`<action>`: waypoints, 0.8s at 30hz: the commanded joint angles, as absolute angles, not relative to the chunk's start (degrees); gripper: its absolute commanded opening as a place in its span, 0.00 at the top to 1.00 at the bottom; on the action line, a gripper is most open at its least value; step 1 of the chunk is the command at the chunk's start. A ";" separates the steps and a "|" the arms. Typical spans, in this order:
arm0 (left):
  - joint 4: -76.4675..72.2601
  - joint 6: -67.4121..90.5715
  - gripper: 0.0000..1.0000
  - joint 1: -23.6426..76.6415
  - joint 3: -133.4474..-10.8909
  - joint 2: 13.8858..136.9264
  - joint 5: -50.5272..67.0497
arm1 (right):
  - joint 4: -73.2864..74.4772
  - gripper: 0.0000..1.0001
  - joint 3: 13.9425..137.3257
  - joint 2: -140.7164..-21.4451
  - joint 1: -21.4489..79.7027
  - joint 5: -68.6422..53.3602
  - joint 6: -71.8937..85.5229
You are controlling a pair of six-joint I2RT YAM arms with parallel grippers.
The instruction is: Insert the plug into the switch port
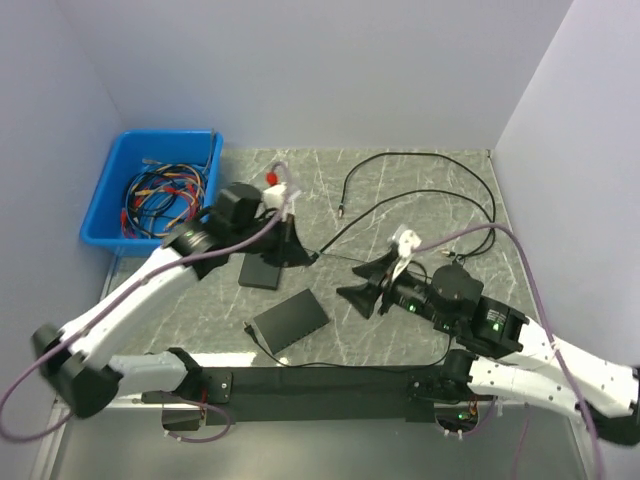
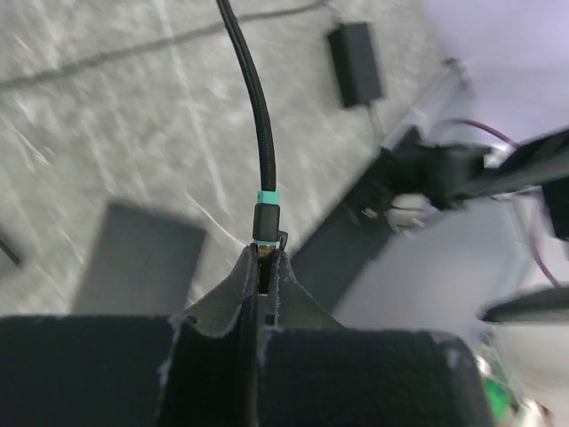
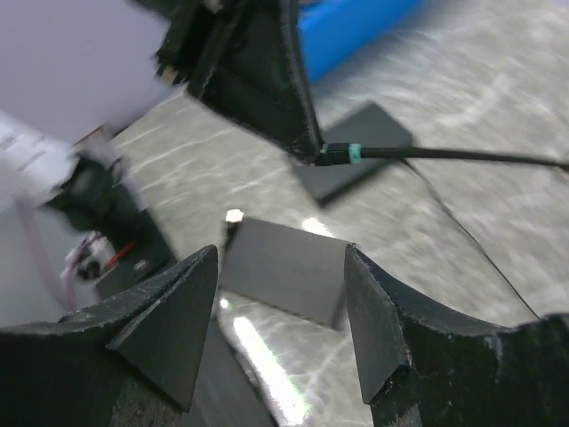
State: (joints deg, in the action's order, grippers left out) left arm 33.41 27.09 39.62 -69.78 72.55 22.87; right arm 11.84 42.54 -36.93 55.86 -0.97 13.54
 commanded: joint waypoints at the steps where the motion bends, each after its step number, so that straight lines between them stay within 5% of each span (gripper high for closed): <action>1: 39.89 30.49 1.00 38.50 -68.38 63.74 29.95 | 12.65 0.34 48.06 -39.19 68.16 12.77 5.46; 6: 43.50 33.75 1.00 37.71 -65.13 56.26 36.11 | 16.34 0.35 52.99 -51.92 89.89 34.68 -1.93; 16: 53.52 33.05 0.99 37.97 -60.21 49.31 37.36 | 9.59 0.36 53.88 -59.51 98.96 53.34 -7.99; 24: 52.03 35.16 1.00 38.23 -56.16 44.39 40.07 | 2.03 0.35 51.24 -55.99 101.86 54.06 -15.11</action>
